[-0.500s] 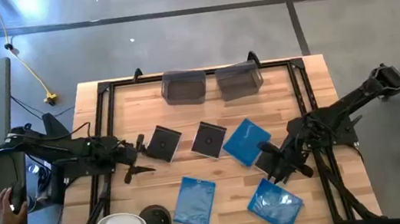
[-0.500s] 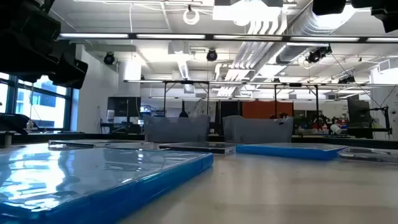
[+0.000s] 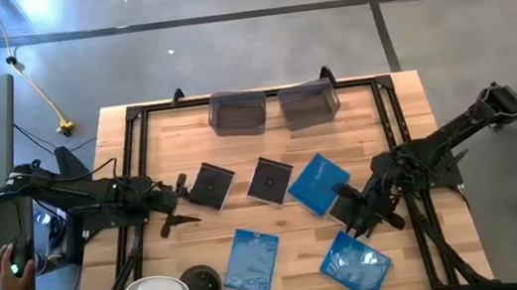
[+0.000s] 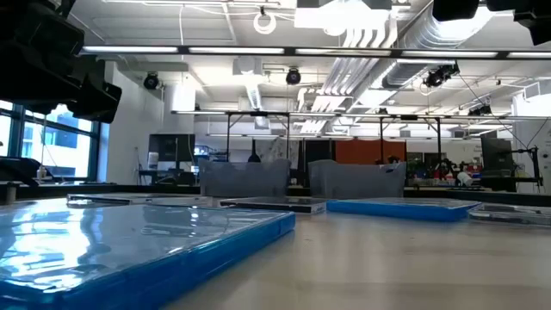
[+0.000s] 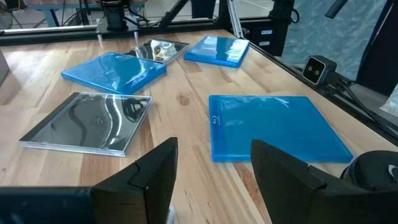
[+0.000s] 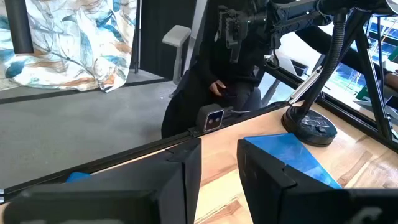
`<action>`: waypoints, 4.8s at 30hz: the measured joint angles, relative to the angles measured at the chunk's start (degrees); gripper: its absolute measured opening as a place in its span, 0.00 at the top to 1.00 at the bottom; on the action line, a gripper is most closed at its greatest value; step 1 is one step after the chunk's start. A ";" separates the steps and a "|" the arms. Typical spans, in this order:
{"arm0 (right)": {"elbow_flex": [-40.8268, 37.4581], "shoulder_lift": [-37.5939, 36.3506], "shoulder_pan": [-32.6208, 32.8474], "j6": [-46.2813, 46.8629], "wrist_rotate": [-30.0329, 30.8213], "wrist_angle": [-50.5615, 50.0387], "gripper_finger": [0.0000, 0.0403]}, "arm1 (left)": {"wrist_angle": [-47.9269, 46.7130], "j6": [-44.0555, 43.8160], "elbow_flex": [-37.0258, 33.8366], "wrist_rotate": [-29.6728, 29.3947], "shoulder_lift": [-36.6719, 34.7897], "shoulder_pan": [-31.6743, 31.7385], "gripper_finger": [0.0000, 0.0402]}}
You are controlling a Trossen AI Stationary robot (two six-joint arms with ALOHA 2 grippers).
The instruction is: Pick & place jewel cases by type
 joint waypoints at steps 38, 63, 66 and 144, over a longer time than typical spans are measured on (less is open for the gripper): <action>0.01 0.00 0.01 0.01 0.01 0.01 0.76 | 0.00 0.00 -0.02 0.00 0.00 -0.01 0.50; 0.00 0.00 0.02 0.00 -0.01 0.02 0.76 | 0.15 0.00 0.00 -0.28 0.00 0.00 0.50; 0.00 0.00 0.00 0.00 -0.01 0.01 0.76 | 0.25 0.00 0.00 -0.28 0.00 0.00 0.50; 0.00 0.48 0.92 -16.54 -0.13 13.37 0.76 | -16.66 -2.80 8.02 -3.08 9.01 31.50 0.50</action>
